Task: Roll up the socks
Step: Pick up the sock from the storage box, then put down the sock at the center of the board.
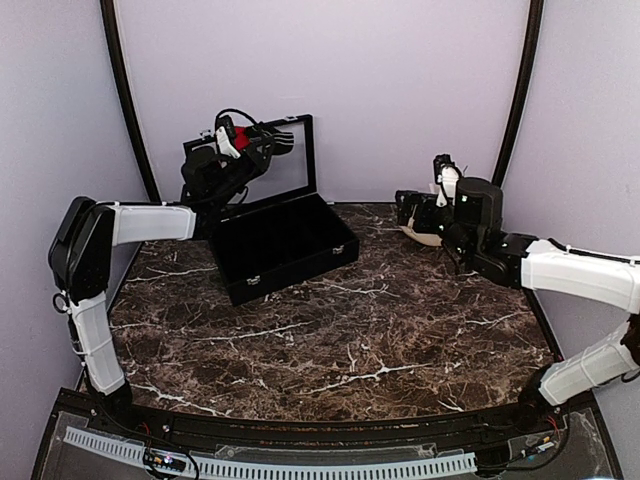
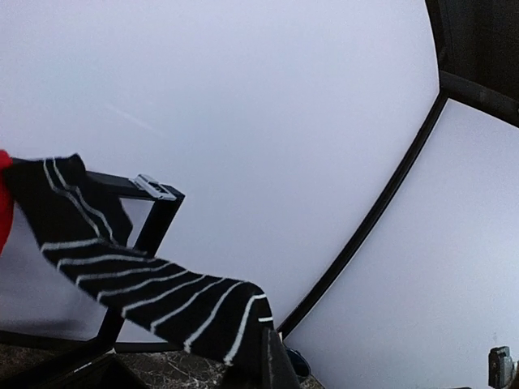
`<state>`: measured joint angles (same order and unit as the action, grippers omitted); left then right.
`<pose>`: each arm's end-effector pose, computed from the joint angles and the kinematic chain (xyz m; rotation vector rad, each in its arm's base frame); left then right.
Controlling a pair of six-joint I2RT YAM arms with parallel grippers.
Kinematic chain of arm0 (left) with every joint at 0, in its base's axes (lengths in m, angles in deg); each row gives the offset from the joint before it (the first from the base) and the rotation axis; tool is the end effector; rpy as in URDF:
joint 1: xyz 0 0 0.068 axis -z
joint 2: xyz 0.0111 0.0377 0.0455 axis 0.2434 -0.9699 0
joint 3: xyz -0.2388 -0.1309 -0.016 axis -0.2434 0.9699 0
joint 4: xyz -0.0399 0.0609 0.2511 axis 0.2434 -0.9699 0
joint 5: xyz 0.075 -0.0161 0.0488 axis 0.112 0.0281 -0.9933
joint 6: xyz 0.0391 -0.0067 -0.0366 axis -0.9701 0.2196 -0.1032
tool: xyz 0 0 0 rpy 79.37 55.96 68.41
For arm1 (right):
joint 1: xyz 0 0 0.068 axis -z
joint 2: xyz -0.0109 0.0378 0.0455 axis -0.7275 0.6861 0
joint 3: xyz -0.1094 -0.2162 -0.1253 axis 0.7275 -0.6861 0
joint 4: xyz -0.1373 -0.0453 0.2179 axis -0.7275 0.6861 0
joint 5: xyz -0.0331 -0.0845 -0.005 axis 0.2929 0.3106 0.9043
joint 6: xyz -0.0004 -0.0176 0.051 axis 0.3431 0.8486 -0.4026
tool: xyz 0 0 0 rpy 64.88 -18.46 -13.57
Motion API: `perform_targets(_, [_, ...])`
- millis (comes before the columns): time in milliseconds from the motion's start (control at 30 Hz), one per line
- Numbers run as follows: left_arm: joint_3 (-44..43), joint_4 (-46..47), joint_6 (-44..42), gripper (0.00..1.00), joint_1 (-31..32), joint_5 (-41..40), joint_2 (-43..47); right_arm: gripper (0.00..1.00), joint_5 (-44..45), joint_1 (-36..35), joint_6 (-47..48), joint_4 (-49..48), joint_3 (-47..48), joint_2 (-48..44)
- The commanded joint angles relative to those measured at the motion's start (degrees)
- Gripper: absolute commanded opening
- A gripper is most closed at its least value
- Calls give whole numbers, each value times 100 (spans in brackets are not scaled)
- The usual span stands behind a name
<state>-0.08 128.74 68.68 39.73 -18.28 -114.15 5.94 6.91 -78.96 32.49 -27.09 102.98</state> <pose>0.4069 -0.2012 0.3195 -0.0019 1.2719 -1.0557 0.2433 0.1827 0.3106 0.0083 1.7085 0.3773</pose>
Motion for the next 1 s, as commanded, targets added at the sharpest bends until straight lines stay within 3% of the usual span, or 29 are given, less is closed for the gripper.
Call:
perform_targets(0, [263, -256, -543, 0, 200, 44, 820, 100, 93, -84, -12, 141, -117, -315])
perform_targets(500, [324, -3127, -766, 0, 1409, 793, 2418, 100, 640, -92, -288, 1223, -462, -1573])
perform_targets(700, [174, -3531, -461, 0, 1731, 1873, 1954, 100, 1150, -92, -665, 1650, -673, -1938])
perform_targets(967, [-1000, -3191, 284, 0, 2031, 4109, 205, 100, 2000, -92, -1694, 2797, -794, -2295])
